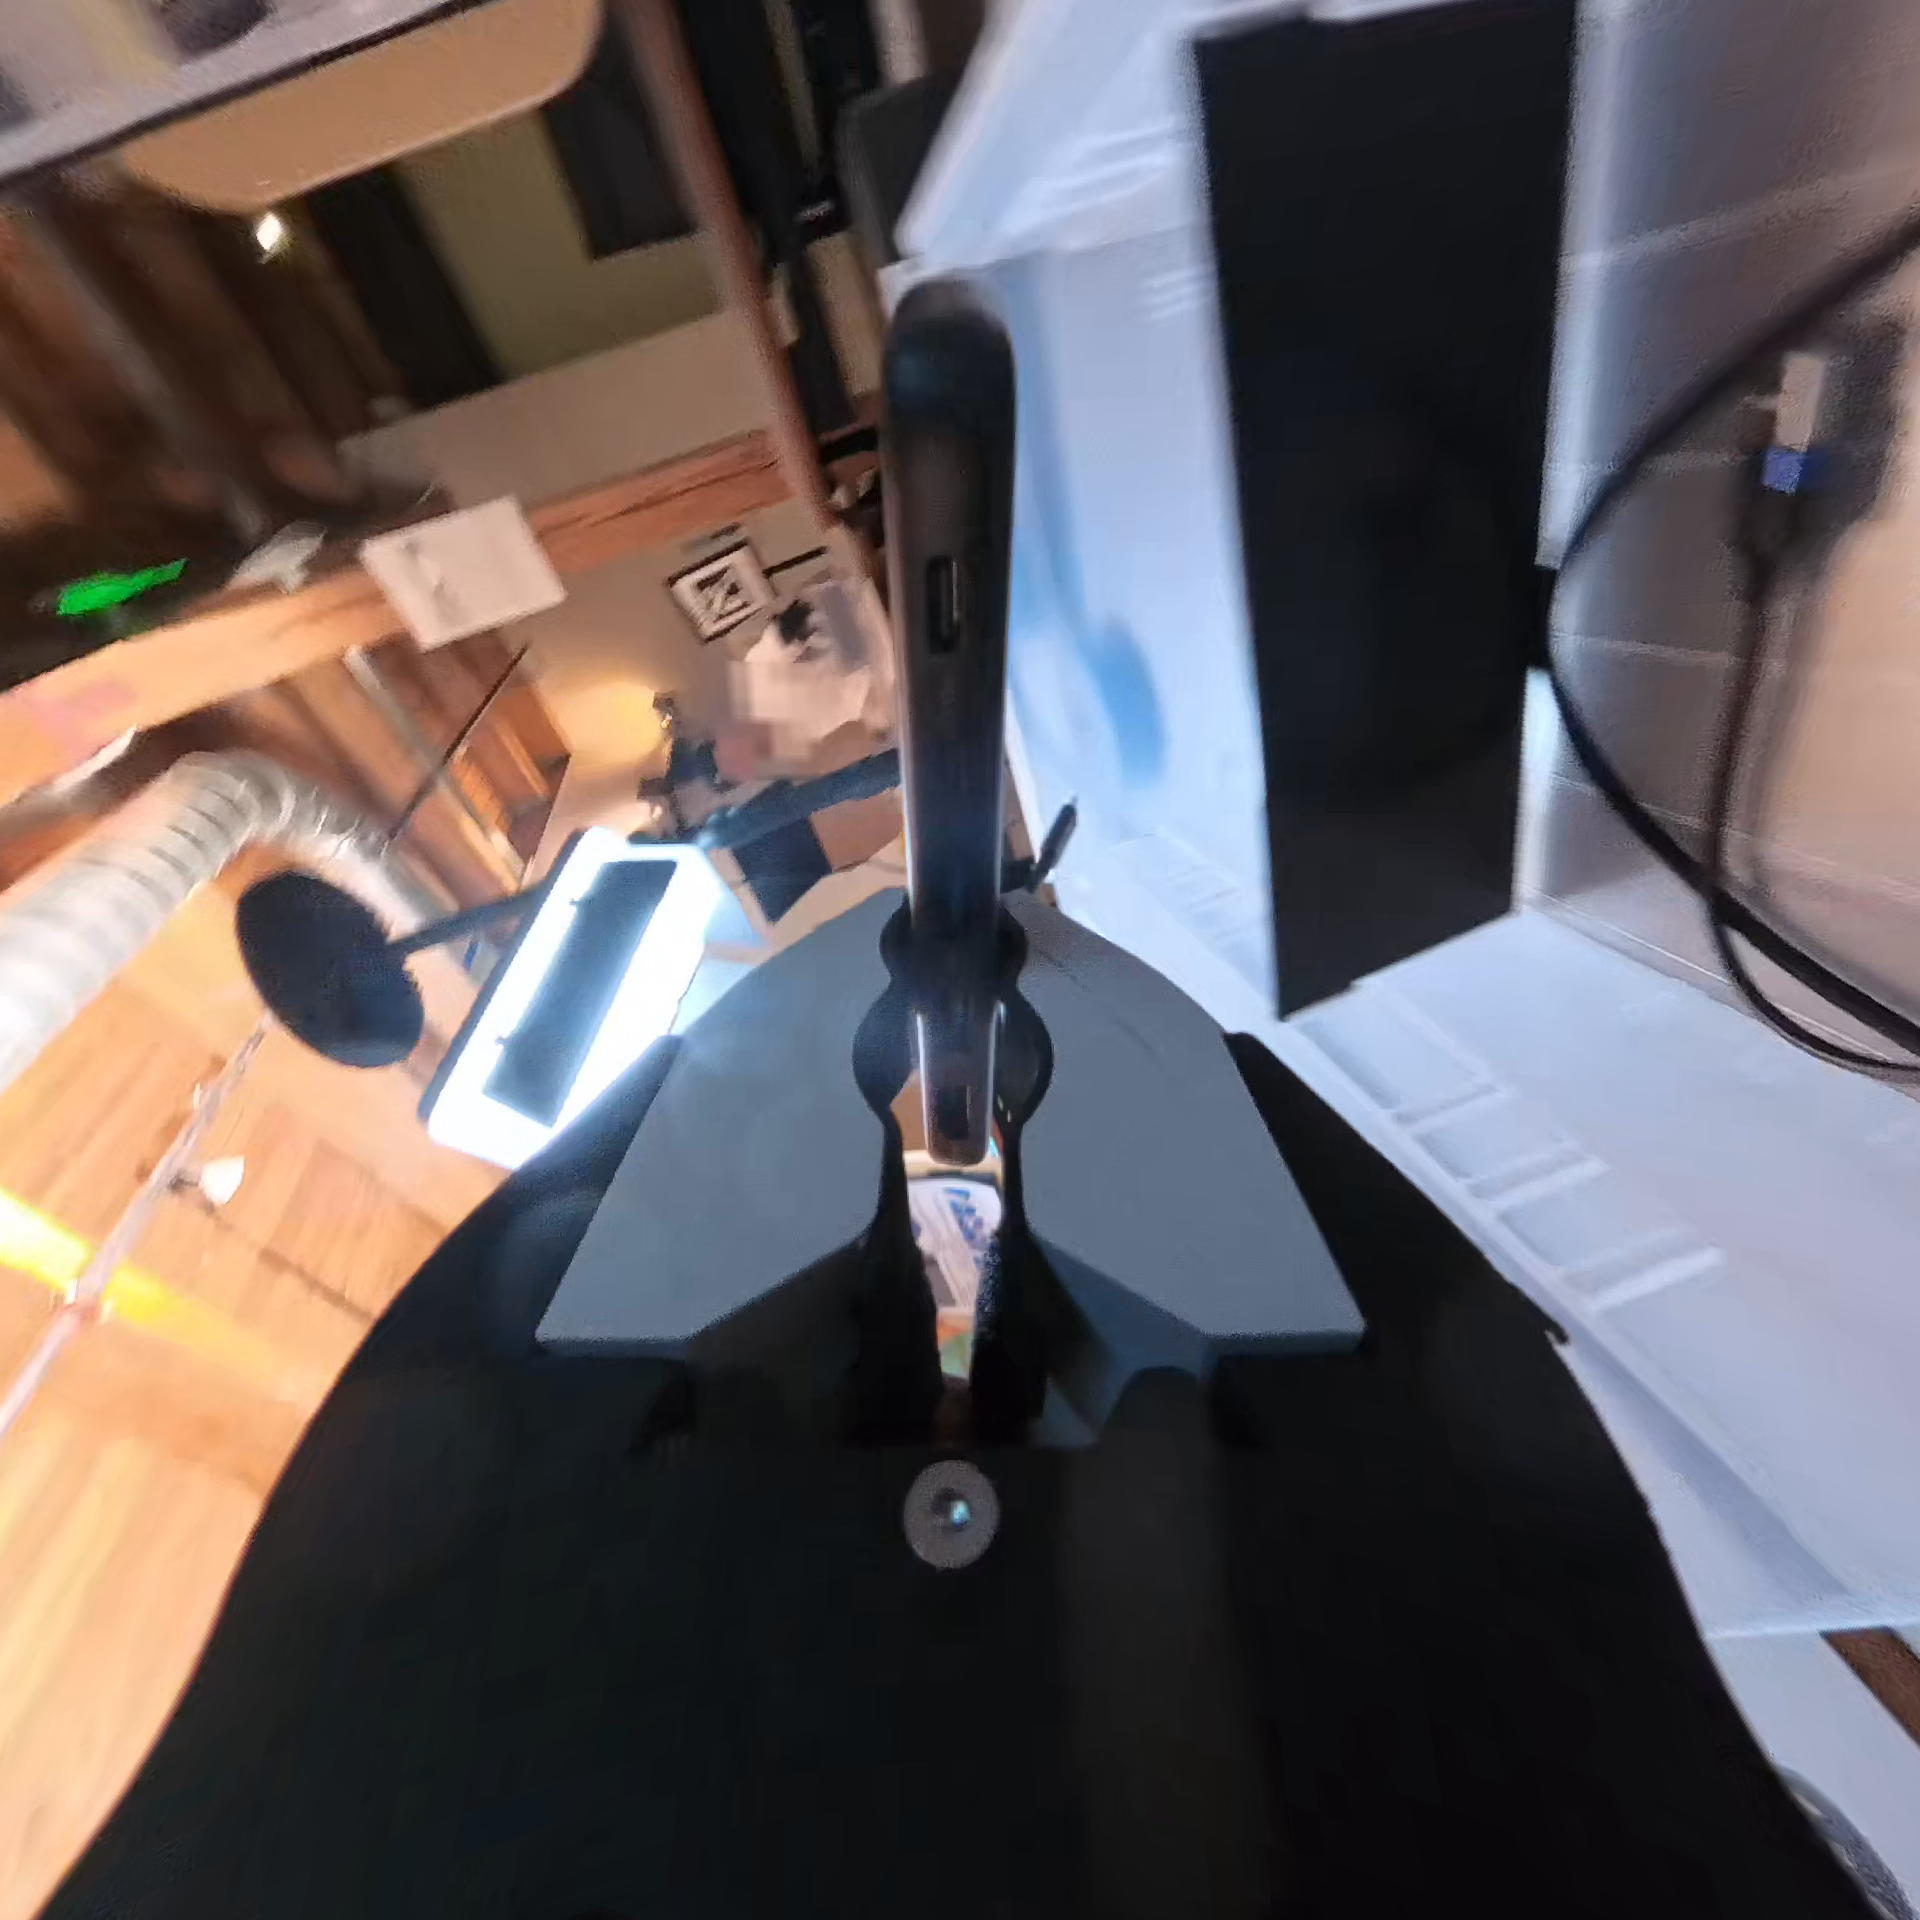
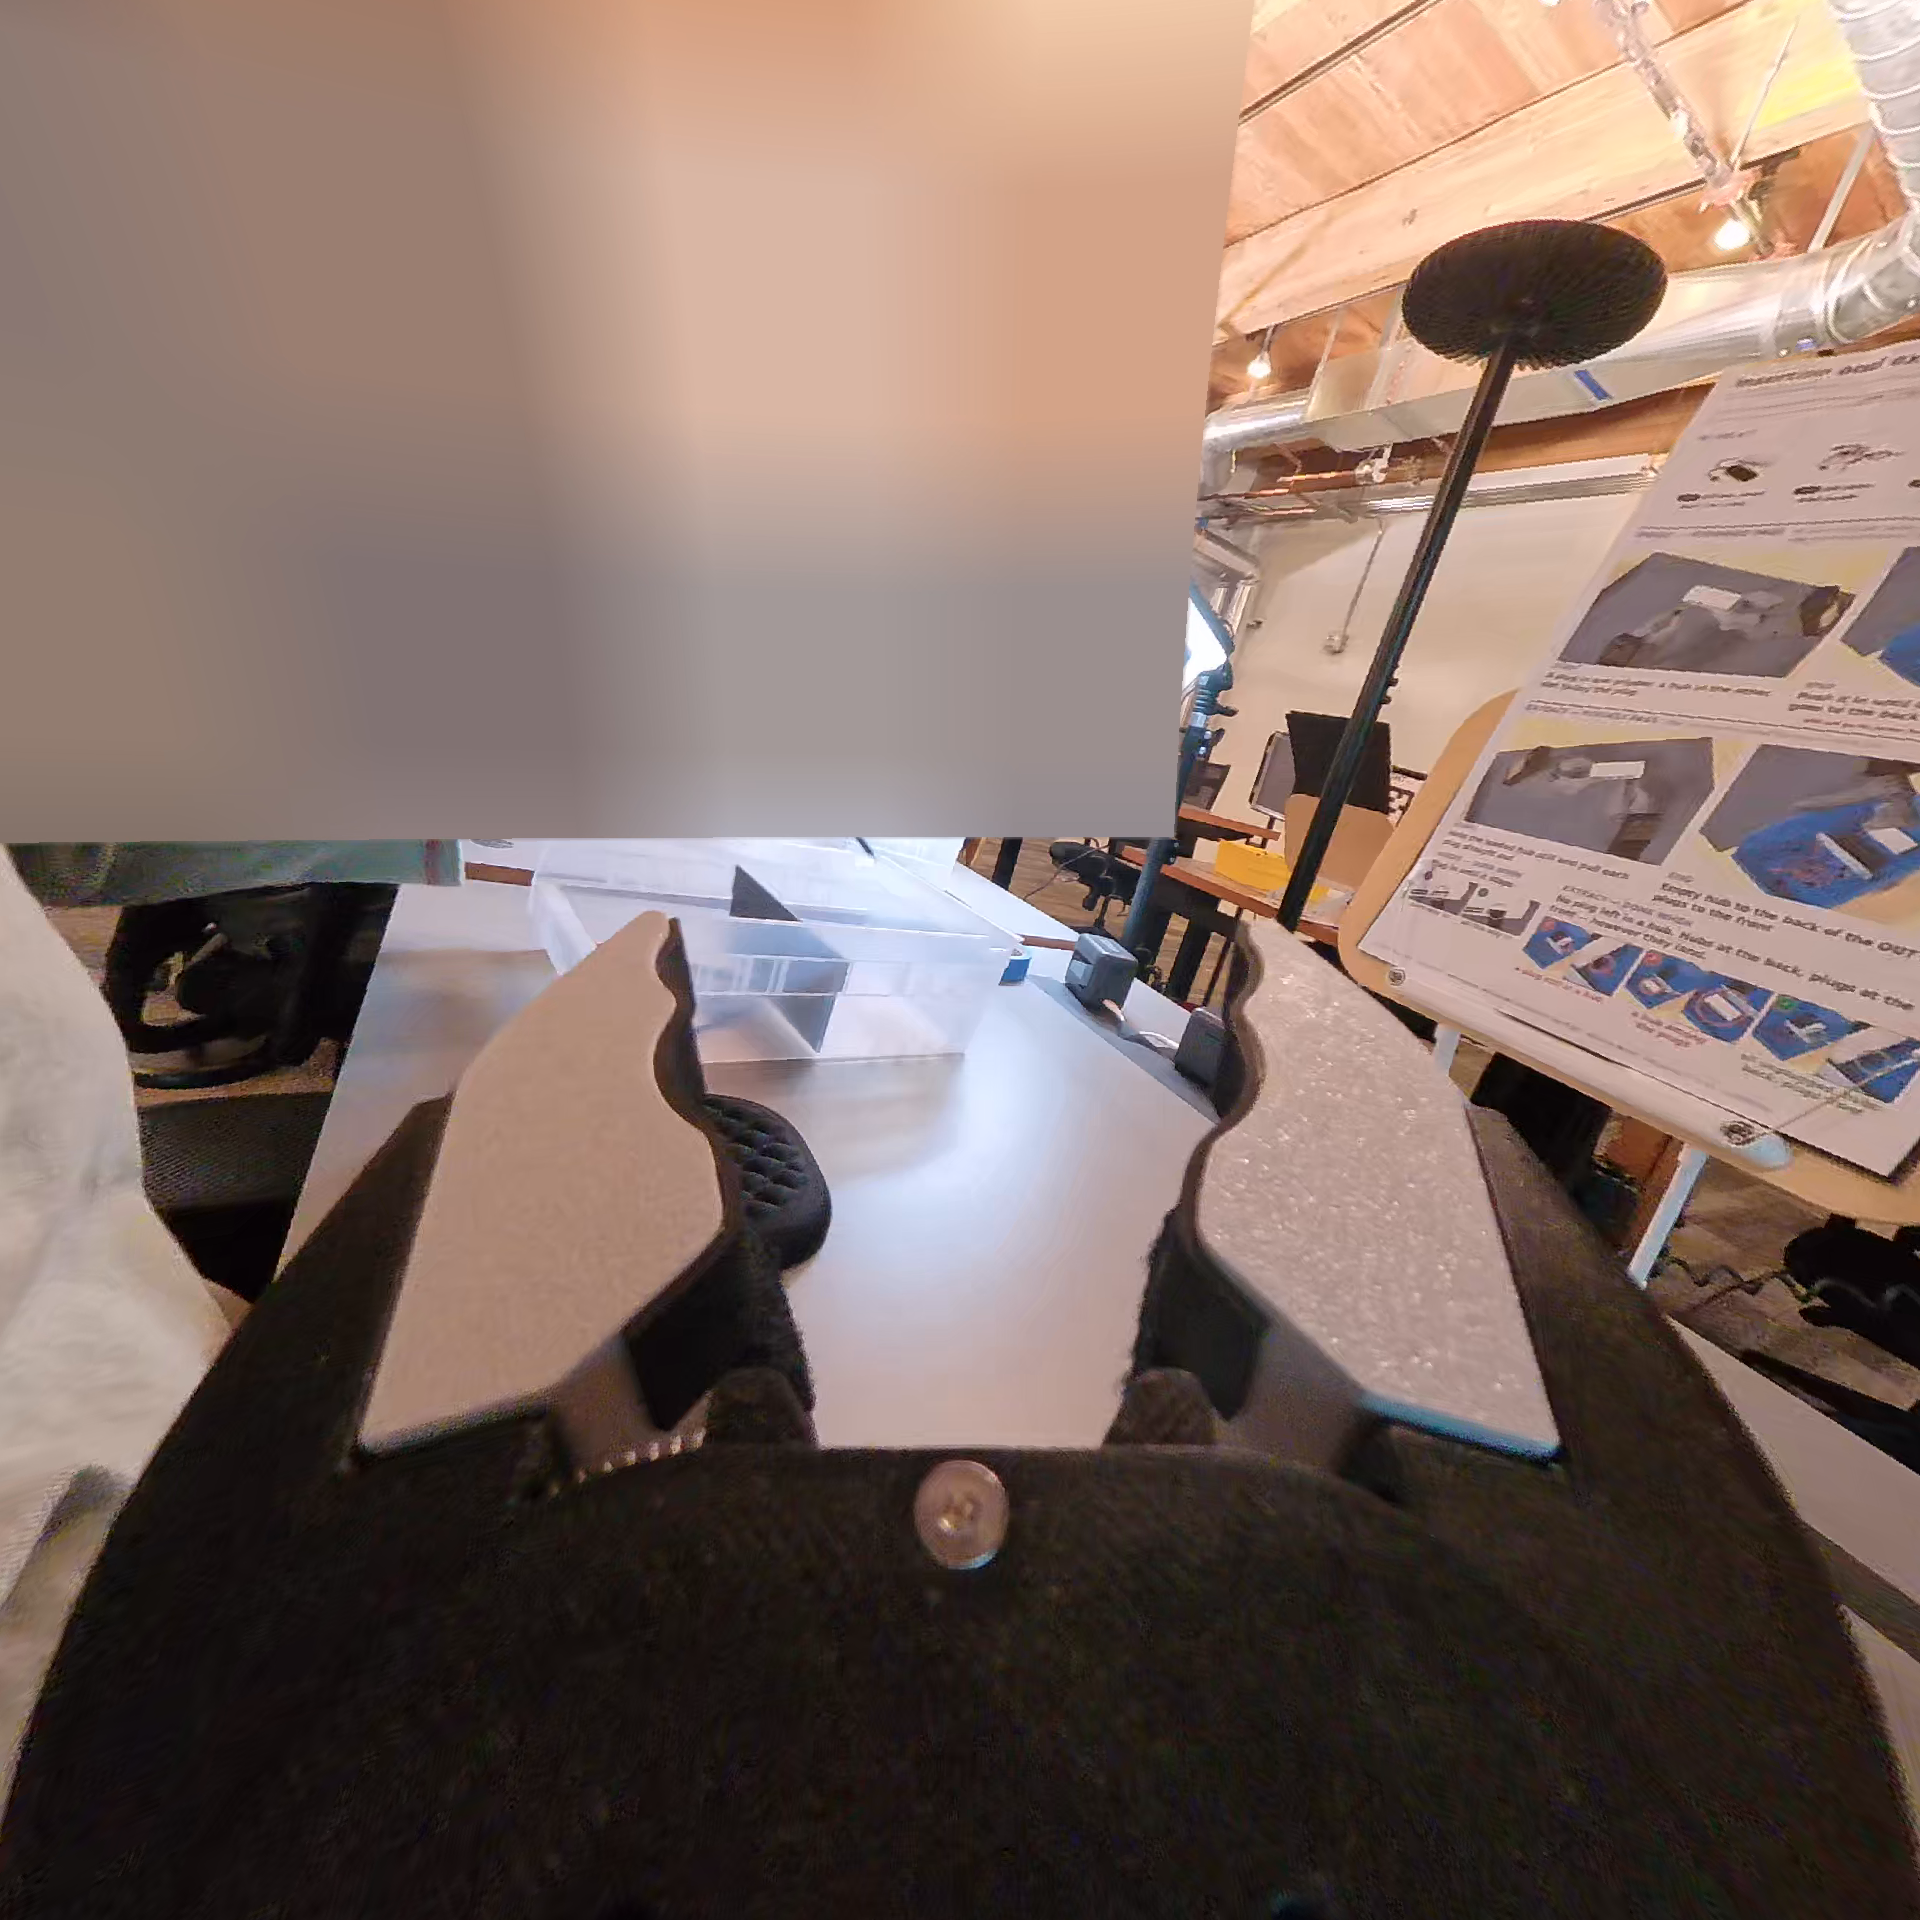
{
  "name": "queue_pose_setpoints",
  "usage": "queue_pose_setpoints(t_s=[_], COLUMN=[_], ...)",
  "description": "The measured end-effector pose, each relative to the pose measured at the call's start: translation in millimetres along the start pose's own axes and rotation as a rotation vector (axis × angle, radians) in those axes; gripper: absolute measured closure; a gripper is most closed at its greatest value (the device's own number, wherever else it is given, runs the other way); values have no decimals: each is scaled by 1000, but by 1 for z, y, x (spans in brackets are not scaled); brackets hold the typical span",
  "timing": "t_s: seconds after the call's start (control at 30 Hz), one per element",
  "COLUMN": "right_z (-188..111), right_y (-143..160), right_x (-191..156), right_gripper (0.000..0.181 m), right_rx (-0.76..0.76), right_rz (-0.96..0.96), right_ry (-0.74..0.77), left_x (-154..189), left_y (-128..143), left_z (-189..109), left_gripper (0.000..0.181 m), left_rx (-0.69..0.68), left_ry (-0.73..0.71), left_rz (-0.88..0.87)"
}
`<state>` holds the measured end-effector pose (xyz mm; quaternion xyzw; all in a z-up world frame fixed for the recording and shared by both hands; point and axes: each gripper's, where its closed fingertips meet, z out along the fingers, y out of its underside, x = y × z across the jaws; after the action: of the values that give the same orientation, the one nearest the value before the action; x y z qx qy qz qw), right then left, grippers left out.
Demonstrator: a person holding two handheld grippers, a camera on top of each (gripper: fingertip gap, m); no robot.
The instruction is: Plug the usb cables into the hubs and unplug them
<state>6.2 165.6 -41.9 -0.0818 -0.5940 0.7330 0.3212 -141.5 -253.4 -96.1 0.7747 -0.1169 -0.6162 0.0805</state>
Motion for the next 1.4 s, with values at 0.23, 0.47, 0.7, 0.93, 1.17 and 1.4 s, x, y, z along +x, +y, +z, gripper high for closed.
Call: queue_pose_setpoints(t_s=[0.23,0.47,0.7,0.93,1.17,1.4], right_z=[11,39,59,55,37,35], right_y=[13,45,60,50,11,-13], right_x=[6,-32,-63,-63,-30,-39], right_gripper=[77,83,101,169,170,170], right_rx=[-62,-266,-317,-319,-154,38], right_rz=[-220,-636,-818,-876,-871,-790], right_ry=[121,23,-49,-3,275,358], left_x=[-59,-63,-38,-62,-136,-126], left_y=[-69,-217,-304,-323,-295,-321], left_z=[-36,-59,-85,-100,-141,-141], left_gripper=[169,169,169,163,132,112], left_rx=[45,350,538,656,1151,1551], left_ry=[-68,23,216,116,8,894], left_rz=[-320,-359,-256,-329,-1294,-2111])
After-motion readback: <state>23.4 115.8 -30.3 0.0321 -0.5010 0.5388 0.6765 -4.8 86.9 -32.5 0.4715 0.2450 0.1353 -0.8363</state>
